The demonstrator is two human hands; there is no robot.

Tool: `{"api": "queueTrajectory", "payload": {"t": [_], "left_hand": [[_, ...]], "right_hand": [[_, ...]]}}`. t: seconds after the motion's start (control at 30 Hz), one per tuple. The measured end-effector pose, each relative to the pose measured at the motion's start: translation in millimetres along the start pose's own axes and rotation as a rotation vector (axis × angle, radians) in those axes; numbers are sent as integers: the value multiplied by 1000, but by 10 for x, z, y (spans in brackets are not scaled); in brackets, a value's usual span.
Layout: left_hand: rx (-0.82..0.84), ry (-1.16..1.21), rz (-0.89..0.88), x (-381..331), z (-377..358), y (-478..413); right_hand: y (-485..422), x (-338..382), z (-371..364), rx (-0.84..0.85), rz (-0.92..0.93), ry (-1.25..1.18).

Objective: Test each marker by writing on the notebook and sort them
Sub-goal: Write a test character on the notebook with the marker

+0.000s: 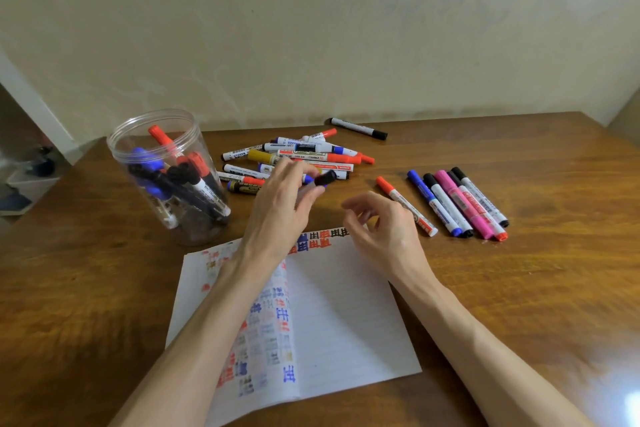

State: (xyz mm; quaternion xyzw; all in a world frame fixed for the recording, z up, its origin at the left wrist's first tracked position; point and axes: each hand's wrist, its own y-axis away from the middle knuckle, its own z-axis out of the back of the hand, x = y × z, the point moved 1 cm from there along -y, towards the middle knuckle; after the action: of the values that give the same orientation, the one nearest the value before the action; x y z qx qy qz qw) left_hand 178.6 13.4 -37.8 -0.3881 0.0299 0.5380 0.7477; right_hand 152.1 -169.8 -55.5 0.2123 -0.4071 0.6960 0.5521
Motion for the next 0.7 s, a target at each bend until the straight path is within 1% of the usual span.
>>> {"api": "queueTrajectory", "payload": {"t": [0.1,0.17,0.27,0.33,0.37,0.43,0.53,0.57,0.63,0.7], "left_hand": [[-107,212,-4,-155,121,43],[-129,376,51,-210,190,83],[-46,627,219,-238,260,180],[67,675,285,-216,285,248],[133,656,287,-188,283,275],[229,537,263,-128,262,322],[246,216,132,-83,224,380],[237,147,77,-85,215,392],[239,133,26,-85,212,413],[278,177,36,-60,227,431]], "right_hand": [[-10,52,10,57,-65,-92],[-14,98,11,109,-130,-179],[11,152,11,160,-227,-394],[24,163,5,168,-309,-539],[24,162,-1,163,-351,-622],[21,156,-3,135,-405,-746],[28,148,0,90,-367,-668],[30,151,-4,84,-350,-645],[24,162,-9,86,-310,-616],[23,176,-2,99,-258,-589]]}}
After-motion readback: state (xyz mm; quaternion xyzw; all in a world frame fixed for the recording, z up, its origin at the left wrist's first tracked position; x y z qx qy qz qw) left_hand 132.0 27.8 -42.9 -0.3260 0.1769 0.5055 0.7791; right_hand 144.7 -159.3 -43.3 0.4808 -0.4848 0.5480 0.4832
